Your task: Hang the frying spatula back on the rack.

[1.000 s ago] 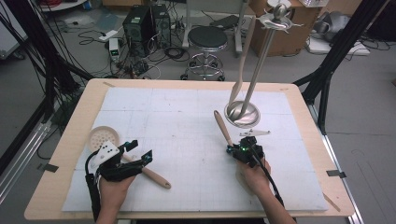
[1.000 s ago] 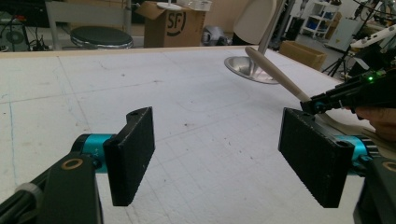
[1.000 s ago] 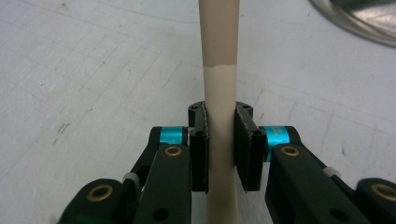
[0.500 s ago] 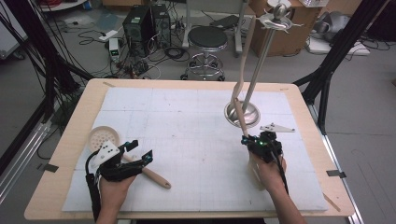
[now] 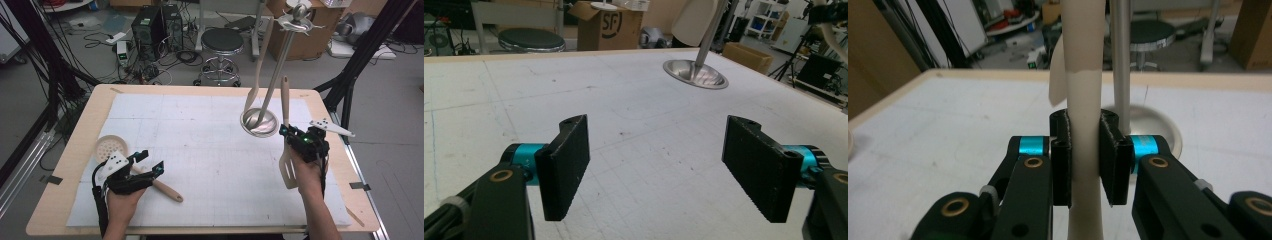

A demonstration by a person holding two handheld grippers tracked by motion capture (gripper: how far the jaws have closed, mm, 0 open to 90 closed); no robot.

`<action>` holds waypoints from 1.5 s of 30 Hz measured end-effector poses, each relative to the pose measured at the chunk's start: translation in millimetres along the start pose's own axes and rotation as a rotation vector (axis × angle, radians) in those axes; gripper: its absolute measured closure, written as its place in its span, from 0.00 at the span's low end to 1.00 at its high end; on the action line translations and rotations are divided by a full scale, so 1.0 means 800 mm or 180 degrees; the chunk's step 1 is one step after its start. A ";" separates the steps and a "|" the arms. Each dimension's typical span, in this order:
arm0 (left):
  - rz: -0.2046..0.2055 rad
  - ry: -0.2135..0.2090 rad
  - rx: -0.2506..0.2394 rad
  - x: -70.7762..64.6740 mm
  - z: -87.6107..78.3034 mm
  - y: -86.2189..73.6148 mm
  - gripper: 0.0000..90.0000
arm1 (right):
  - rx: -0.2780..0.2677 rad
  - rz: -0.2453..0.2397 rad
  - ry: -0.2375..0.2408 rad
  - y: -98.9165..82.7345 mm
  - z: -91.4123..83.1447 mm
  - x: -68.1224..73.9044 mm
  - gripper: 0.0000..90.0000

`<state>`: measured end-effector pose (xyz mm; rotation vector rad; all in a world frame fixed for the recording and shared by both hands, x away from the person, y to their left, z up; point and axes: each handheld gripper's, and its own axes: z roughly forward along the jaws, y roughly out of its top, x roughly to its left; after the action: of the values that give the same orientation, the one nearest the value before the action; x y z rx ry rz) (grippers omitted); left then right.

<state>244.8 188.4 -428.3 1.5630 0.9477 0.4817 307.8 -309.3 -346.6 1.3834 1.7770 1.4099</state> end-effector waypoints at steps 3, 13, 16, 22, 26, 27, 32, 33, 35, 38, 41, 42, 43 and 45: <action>-0.0001 -0.0001 0.0001 0.000 0.000 0.000 0.31 | -0.0130 -0.0032 0.0002 0.015 -0.005 0.002 0.87; -0.0010 0.0005 -0.0011 0.001 -0.002 0.000 0.31 | -0.0460 -0.0003 0.0063 0.054 -0.018 0.009 0.87; -0.0005 0.0005 -0.0010 0.001 -0.002 0.000 0.31 | -0.0524 0.0013 0.0044 0.063 -0.021 0.009 0.87; -0.0013 0.0011 -0.0013 0.001 -0.002 0.000 0.31 | -0.0632 -0.0010 0.0025 0.082 -0.027 0.011 0.87; -0.0014 0.0009 -0.0014 0.001 -0.002 0.000 0.31 | -0.0652 -0.0014 0.0004 0.090 -0.028 0.010 0.87; -0.0014 0.0008 -0.0014 0.001 -0.002 0.000 0.31 | -0.0651 -0.0001 0.0022 0.091 -0.027 0.009 0.87; -0.0014 0.0017 -0.0020 0.002 -0.002 0.000 0.31 | -0.0610 0.0032 0.0053 0.096 -0.022 0.005 0.87; -0.0015 0.0019 -0.0025 0.002 -0.002 0.000 0.31 | -0.0594 0.0029 0.0062 0.096 -0.020 0.004 0.87; -0.0023 0.0011 -0.0025 0.002 -0.002 0.001 0.31 | -0.0556 0.0024 0.0070 0.098 -0.016 0.003 0.87; -0.0012 0.0012 -0.0017 0.003 -0.003 0.001 0.31 | -0.0527 0.0028 0.0074 0.100 -0.011 0.003 0.87; -0.0019 0.0020 -0.0024 0.003 -0.003 0.001 0.31 | -0.0518 0.0037 0.0107 0.101 -0.008 0.004 0.87; -0.0029 0.0021 -0.0026 0.003 -0.003 0.000 0.31 | -0.0504 0.0021 0.0112 0.101 -0.007 0.004 0.87; -0.0029 0.0019 -0.0026 0.003 -0.003 0.000 0.31 | -0.0500 0.0013 0.0114 0.101 -0.007 0.005 0.87; -0.0026 0.0017 -0.0027 0.003 -0.002 0.000 0.31 | -0.0493 0.0019 0.0123 0.101 -0.007 0.004 0.87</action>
<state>245.0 191.6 -428.0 1.5504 0.9548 0.4836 335.0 -311.7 -270.1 1.2899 1.6500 1.5520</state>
